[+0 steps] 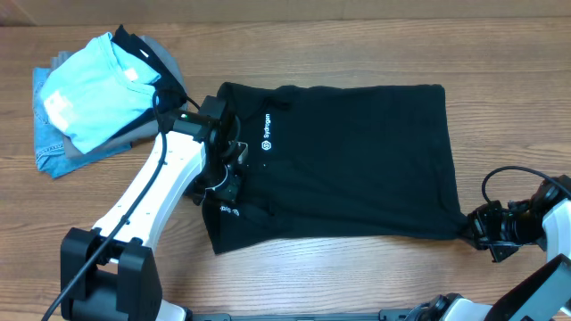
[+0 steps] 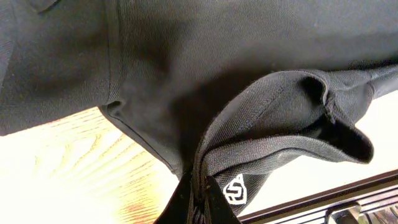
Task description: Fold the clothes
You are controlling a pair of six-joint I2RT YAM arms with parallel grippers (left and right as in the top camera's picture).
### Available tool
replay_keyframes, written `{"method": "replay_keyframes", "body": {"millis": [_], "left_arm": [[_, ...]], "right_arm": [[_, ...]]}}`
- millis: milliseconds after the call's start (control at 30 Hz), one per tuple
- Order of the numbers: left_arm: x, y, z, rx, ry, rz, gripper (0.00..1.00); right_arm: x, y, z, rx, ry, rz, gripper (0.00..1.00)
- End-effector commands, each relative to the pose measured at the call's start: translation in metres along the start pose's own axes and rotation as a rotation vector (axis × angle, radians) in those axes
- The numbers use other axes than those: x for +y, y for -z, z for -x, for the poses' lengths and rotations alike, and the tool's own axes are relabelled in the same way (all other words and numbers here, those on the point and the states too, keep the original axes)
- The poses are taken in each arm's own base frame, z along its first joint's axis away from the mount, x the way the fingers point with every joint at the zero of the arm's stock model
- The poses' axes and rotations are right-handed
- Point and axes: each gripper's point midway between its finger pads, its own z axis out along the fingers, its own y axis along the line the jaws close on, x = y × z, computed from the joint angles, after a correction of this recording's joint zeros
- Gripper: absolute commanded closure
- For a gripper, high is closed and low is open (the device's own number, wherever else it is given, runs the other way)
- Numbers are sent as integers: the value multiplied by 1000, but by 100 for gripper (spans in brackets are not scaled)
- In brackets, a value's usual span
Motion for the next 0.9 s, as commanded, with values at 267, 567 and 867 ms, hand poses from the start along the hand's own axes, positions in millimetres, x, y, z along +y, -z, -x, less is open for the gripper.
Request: {"method": "replay_keyframes", "body": {"millis": [267, 567, 867], "left_arm": [[-4, 15, 1, -44, -22, -16, 96], [7, 26, 0, -70, 10, 12, 96], [33, 57, 38, -287, 14, 82, 96]], "right_arm": [[-19, -25, -7, -1, -70, -28, 96], [30, -1, 5, -15, 34, 182, 96], [54, 27, 33, -128, 61, 233, 96]]}}
